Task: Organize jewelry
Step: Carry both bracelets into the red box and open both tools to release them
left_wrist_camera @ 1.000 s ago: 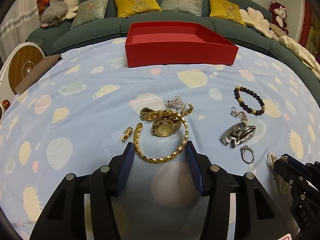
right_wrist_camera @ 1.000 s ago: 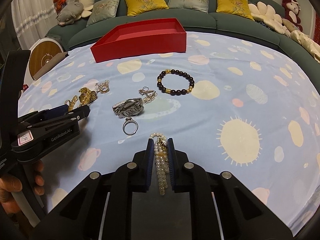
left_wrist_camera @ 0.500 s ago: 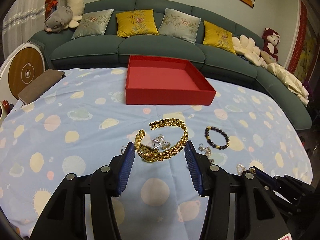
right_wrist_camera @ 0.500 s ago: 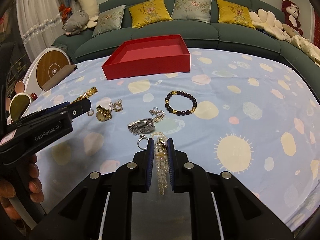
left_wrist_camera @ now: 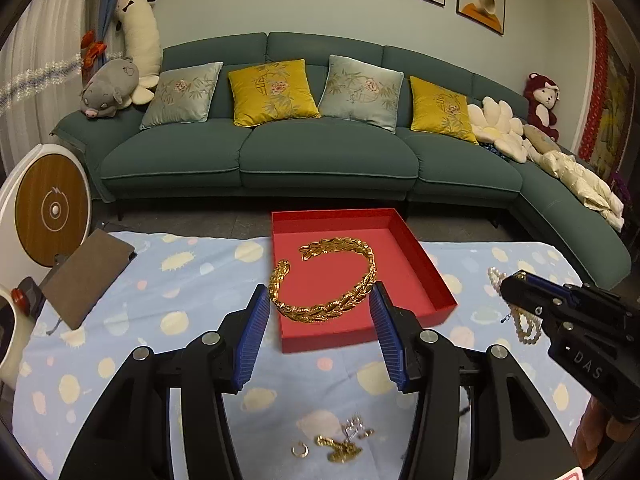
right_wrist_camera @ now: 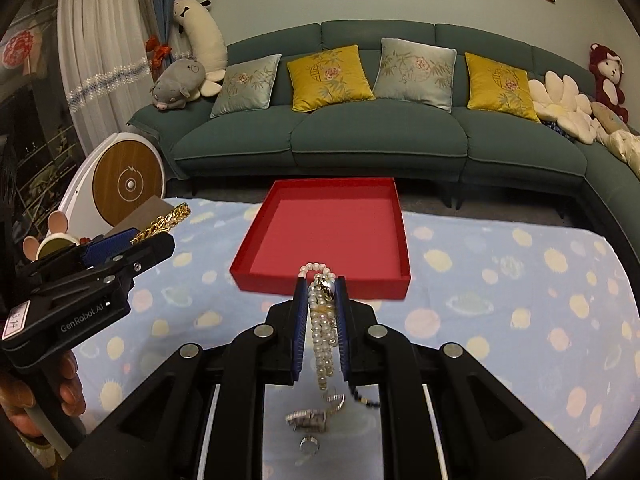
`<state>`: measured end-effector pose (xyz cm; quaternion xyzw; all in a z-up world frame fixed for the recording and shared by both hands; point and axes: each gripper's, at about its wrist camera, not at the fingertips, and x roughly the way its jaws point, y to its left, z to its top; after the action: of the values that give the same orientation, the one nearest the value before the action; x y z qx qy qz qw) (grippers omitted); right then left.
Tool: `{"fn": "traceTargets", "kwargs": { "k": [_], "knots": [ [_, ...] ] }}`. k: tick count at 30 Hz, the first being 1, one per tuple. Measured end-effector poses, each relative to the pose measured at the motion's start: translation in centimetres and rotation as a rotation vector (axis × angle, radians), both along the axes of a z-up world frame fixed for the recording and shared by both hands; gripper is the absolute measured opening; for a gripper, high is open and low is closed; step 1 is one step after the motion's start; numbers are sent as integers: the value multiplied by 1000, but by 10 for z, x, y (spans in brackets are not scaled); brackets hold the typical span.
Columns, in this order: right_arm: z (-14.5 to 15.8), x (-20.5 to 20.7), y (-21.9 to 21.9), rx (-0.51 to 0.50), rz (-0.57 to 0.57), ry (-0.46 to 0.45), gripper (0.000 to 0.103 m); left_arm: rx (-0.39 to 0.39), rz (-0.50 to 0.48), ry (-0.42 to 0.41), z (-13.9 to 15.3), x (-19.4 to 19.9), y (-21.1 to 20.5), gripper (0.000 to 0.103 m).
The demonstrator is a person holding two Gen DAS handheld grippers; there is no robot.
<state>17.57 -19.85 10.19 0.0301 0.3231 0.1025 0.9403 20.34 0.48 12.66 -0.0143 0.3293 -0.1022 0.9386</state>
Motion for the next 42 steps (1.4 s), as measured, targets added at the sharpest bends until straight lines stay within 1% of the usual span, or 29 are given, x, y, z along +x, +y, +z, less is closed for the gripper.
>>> {"fn": "traceTargets", "kwargs": {
  "k": [3, 8, 10, 15, 19, 23, 28, 30, 31, 32, 33, 35, 37, 42],
  "knots": [
    [7, 45, 0, 5, -8, -9, 13, -24, 9, 23, -2, 43, 1, 49],
    [1, 121, -1, 39, -28, 20, 13, -8, 31, 31, -16, 108, -10, 49],
    [-9, 148, -4, 48, -42, 40, 13, -1, 33, 48, -25, 134, -17, 49],
    [-40, 207, -4, 31, -41, 72, 13, 22, 44, 92, -59, 190, -35, 49],
    [-67, 241, -3, 22, -38, 90, 13, 27, 66, 135, -88, 223, -43, 49],
    [-90, 268, -4, 17, -38, 115, 13, 42, 67, 160, -111, 243, -48, 49],
    [-118, 286, -10, 64, -51, 188, 13, 33, 57, 206, -125, 254, -47, 50],
    [-125, 290, -16, 97, -53, 237, 16, 23, 53, 228, -128, 254, -46, 50],
    [-127, 290, -19, 110, -65, 247, 21, 13, 56, 237, -129, 254, -44, 50],
    [-126, 286, -21, 110, -82, 244, 34, 6, 63, 245, -130, 253, -42, 50],
    [-125, 282, -22, 109, -93, 235, 40, -4, 64, 258, -133, 251, -41, 50],
    [-128, 276, -21, 99, -99, 245, 40, -20, 66, 282, -136, 246, -37, 50],
    [-129, 266, -20, 92, -106, 259, 40, -42, 44, 289, -137, 237, -34, 50],
    [-129, 236, -25, 106, -139, 252, 40, -7, -1, 286, -138, 216, -41, 50]
  ]
}}
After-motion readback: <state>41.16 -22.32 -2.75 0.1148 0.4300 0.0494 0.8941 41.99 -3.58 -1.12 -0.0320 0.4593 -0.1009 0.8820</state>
